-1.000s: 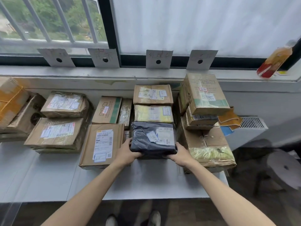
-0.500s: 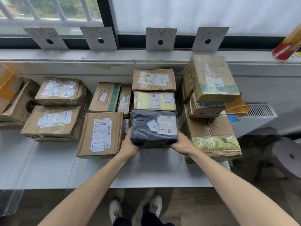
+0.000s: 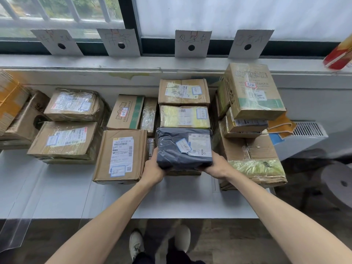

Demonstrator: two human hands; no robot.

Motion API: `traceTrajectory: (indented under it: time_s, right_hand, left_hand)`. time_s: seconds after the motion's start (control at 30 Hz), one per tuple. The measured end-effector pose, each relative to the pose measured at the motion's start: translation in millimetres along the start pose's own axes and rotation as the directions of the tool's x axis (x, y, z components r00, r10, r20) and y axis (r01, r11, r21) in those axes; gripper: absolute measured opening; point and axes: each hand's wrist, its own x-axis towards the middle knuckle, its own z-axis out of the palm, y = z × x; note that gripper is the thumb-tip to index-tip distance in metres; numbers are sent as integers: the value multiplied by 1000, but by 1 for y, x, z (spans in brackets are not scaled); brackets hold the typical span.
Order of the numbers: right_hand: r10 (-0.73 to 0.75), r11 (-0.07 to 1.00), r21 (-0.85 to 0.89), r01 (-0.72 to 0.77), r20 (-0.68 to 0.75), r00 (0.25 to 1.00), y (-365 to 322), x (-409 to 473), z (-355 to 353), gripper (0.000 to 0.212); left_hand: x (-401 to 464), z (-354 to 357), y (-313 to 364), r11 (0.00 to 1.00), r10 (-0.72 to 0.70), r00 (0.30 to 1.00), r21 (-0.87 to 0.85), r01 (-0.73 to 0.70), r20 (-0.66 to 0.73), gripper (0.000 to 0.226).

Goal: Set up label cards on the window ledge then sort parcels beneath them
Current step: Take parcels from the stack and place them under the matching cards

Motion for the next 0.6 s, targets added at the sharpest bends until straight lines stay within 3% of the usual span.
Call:
traceTrajectory:
  time_s: [0.13, 0.23, 0.43, 0.6]
  right_hand:
    - [22, 1000, -21, -21, 15, 1000, -4, -4, -2, 72]
    - [34, 998, -46, -33, 35, 999, -6, -12, -7, 88]
    - [18, 990, -139, -17, 8, 1000, -24, -33, -32, 127]
    - [-104, 976, -195, 91, -56, 993, -52, -45, -38, 142]
  left_hand:
    - [-1, 0, 2, 998, -49, 999, -26, 49, -15, 83]
    - [-8, -4, 5, 999, -46, 999, -10, 46, -22, 88]
    - [-29, -26, 19, 972, 184, 982, 156, -176, -42, 105]
    - [-44, -47, 30, 895, 321, 947, 322, -309, 18, 109]
